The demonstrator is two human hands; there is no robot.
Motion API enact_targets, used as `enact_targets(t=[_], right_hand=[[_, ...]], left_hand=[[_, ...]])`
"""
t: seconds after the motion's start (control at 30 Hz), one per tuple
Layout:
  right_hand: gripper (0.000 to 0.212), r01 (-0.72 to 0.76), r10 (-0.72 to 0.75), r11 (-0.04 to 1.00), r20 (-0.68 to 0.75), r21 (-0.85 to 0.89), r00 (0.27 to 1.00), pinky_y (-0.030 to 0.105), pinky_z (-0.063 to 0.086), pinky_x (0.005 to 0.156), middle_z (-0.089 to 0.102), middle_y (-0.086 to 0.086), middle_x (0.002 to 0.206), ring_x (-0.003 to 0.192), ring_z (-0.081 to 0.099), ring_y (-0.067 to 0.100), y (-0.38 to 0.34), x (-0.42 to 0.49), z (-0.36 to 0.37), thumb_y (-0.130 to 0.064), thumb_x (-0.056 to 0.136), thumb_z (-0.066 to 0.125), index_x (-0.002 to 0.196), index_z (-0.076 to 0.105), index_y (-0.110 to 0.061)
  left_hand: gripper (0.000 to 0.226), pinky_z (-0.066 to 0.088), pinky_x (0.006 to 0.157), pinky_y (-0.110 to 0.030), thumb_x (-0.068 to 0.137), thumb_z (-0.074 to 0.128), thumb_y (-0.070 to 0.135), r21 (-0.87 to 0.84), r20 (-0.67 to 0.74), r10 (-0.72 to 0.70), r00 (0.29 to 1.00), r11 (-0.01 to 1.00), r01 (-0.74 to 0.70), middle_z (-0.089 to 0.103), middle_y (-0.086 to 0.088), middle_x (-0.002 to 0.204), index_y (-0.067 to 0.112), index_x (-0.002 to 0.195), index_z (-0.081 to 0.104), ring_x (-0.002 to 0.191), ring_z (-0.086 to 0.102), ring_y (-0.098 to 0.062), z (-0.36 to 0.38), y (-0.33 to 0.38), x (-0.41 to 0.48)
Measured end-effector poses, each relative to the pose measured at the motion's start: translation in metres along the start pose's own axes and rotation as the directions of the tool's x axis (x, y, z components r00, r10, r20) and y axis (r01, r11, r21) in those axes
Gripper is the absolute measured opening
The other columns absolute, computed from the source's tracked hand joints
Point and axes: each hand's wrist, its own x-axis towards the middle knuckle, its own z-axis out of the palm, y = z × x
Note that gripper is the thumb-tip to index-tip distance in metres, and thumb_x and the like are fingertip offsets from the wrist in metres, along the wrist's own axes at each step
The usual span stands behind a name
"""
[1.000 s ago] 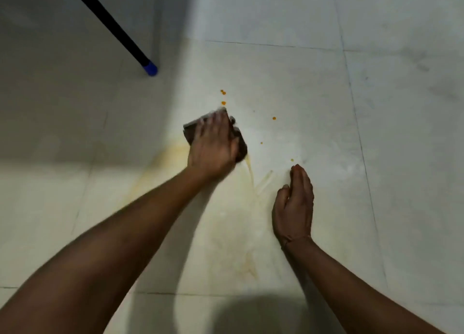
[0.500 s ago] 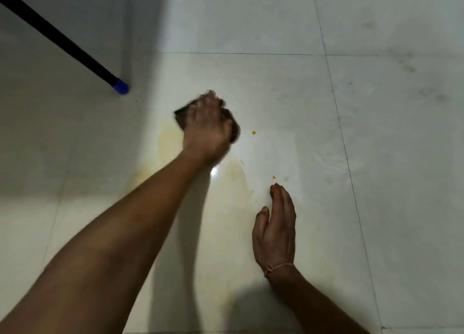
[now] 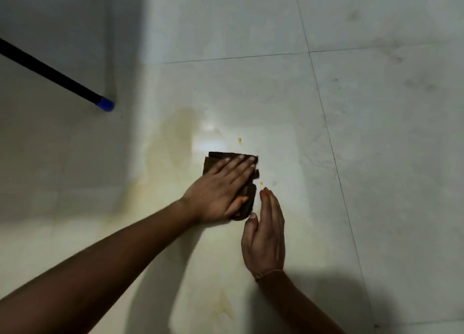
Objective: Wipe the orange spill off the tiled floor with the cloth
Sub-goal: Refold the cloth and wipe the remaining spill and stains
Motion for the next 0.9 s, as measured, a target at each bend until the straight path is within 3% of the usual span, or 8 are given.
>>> enact_targets(t=[0.03,0.17,0.37,0.5,0.57,0.77,0.83,0.9], right_hand=[[0.053,-0.012,0.012,1.0,-0.009,0.026,1.0,0.039,0.034,0.111,0.042,0.006,0.149,0.139,0.035,0.018,-0.002,0.0,-0.004,-0.021,0.092,0.035,0.143,0.041,-0.006],[0.053,-0.034,0.039,0.994,-0.044,0.101,0.998,0.033,0.034,0.112,0.043,0.005,0.146,0.137,0.037,0.016,-0.002,0.006,-0.007,-0.024,0.092,0.036,0.142,0.04,-0.008],[0.057,-0.098,0.095,0.984,0.027,0.151,0.995,0.037,0.035,0.112,0.041,0.01,0.147,0.136,0.038,0.02,0.002,0.007,-0.011,-0.026,0.09,0.034,0.143,0.04,-0.007],[0.054,0.301,-0.236,0.905,0.236,-0.3,0.943,0.04,0.026,0.113,0.048,0.008,0.145,0.132,0.045,0.019,0.035,0.028,-0.051,-0.027,0.09,0.034,0.137,0.051,-0.007],[0.054,0.395,-0.28,0.849,0.334,-0.351,0.9,0.041,0.026,0.114,0.044,0.004,0.149,0.137,0.04,0.015,0.048,0.034,-0.062,-0.031,0.092,0.036,0.141,0.048,-0.01],[0.057,0.311,-0.206,0.851,0.275,-0.424,0.939,0.044,0.024,0.116,0.041,0.009,0.151,0.139,0.037,0.019,0.062,0.035,-0.068,-0.032,0.091,0.038,0.141,0.046,-0.007],[0.059,0.297,-0.198,0.856,0.263,-0.424,0.944,0.043,0.023,0.117,0.041,0.009,0.151,0.139,0.036,0.019,0.059,0.034,-0.071,-0.033,0.09,0.039,0.142,0.045,-0.007],[0.06,0.309,-0.203,0.854,0.278,-0.418,0.939,0.043,0.022,0.118,0.04,0.007,0.151,0.14,0.034,0.018,0.058,0.033,-0.068,-0.035,0.089,0.038,0.143,0.043,-0.008]], left_hand=[[0.069,0.007,0.12,-0.037,0.095,0.03,0.043,0.016,-0.02,0.027,0.999,1.0,-0.026,0.014,-0.009,0.161,0.008,0.153,0.019,0.149,0.011,-0.022,-0.005,-0.008,0.011],[0.068,0.006,0.12,-0.038,0.095,0.029,0.043,-0.1,-0.112,-0.442,0.89,0.896,0.433,0.014,-0.007,0.162,0.009,0.153,0.017,0.149,0.01,-0.022,-0.023,-0.014,0.085],[0.068,0.006,0.12,-0.037,0.096,0.03,0.045,0.013,-0.012,0.034,0.999,0.999,-0.034,0.013,-0.007,0.162,0.01,0.153,0.018,0.149,0.011,-0.021,-0.001,0.01,0.031],[0.067,0.008,0.119,-0.04,0.096,0.023,0.044,-0.051,-0.096,-0.435,0.895,0.9,0.432,0.018,-0.009,0.161,0.009,0.152,0.02,0.148,0.013,-0.024,-0.025,-0.043,0.076],[0.066,0.01,0.119,-0.042,0.096,0.027,0.043,-0.071,-0.152,-0.504,0.85,0.864,0.499,0.018,-0.009,0.16,0.008,0.152,0.022,0.148,0.014,-0.025,-0.022,-0.03,0.081],[0.066,0.014,0.119,-0.043,0.094,0.031,0.045,-0.012,-0.062,-0.049,0.997,0.999,0.048,0.023,-0.007,0.159,0.011,0.15,0.029,0.147,0.019,-0.024,0.007,0.049,0.014],[0.064,0.012,0.117,-0.042,0.094,0.03,0.044,-0.023,-0.104,-0.232,0.967,0.973,0.23,0.03,-0.01,0.157,0.011,0.149,0.033,0.145,0.024,-0.026,-0.003,0.013,0.033],[0.065,0.01,0.117,-0.044,0.094,0.025,0.045,-0.086,-0.151,-0.504,0.851,0.864,0.496,0.026,-0.008,0.158,0.012,0.15,0.03,0.146,0.02,-0.026,-0.015,-0.021,0.056]])
